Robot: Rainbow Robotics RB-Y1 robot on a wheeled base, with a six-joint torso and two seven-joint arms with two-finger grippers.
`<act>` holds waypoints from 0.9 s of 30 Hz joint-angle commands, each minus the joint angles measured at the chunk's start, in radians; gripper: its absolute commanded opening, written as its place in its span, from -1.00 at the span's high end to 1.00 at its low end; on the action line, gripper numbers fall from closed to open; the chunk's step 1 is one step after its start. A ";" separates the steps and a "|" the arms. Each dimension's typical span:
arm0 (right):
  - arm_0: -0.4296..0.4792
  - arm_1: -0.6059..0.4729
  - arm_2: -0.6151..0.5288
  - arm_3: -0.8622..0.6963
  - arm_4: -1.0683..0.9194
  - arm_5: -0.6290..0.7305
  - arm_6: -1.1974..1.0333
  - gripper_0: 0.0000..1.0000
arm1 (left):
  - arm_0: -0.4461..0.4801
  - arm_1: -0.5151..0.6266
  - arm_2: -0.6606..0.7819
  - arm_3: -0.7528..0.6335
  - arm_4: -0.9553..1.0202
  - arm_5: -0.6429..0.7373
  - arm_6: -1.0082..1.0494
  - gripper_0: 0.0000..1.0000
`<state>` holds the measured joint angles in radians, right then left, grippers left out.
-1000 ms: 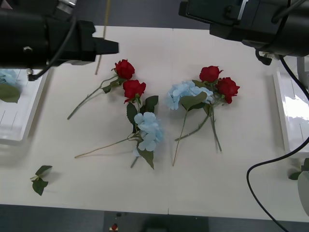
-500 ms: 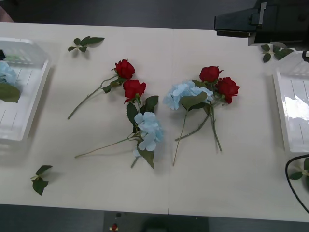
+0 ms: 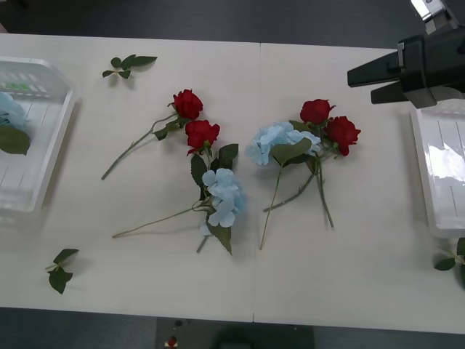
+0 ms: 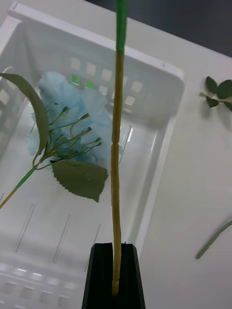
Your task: Put the red flowers into the right box and the blue flowers into the left box
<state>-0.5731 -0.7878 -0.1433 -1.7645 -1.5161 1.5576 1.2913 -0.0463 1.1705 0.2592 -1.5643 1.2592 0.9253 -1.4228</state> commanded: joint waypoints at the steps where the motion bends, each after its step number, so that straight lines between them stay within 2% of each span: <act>1: 0.001 -0.061 0.071 -0.032 0.100 0.006 -0.110 -1.00 | 0.006 0.026 0.012 0.029 -0.035 0.003 -0.041 1.00; 11: 0.009 -0.073 0.240 -0.033 0.413 0.009 -0.293 -1.00 | 0.040 0.018 -0.031 0.116 -0.020 -0.016 -0.048 1.00; 17: 0.009 -0.061 0.324 -0.023 0.562 0.006 -0.294 -1.00 | 0.040 0.018 -0.118 0.145 -0.012 -0.117 -0.053 0.98; 21: 0.009 -0.028 0.376 0.011 0.642 -0.042 -0.276 -1.00 | 0.042 0.018 -0.136 0.148 -0.012 -0.134 -0.054 0.93; 23: 0.007 -0.011 0.416 0.020 0.711 -0.067 -0.265 -1.00 | 0.042 0.018 -0.144 0.148 -0.010 -0.132 -0.057 0.58; 25: 0.004 0.005 0.458 0.036 0.769 -0.099 -0.254 -1.00 | 0.042 0.018 -0.144 0.148 -0.010 -0.134 -0.064 -0.07; 26: 0.004 0.015 0.472 0.046 0.786 -0.113 -0.251 -1.00 | 0.042 0.018 -0.144 0.148 -0.010 -0.138 -0.067 -0.25; 27: 0.004 0.021 0.479 0.054 0.797 -0.122 -0.250 -1.00 | 0.042 0.018 -0.144 0.148 -0.010 -0.141 -0.070 -0.33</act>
<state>-0.5612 -0.7848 0.3161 -1.7191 -0.7413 1.4570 1.0296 -0.0052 1.1704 0.0892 -1.4113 1.2446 0.8013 -1.4266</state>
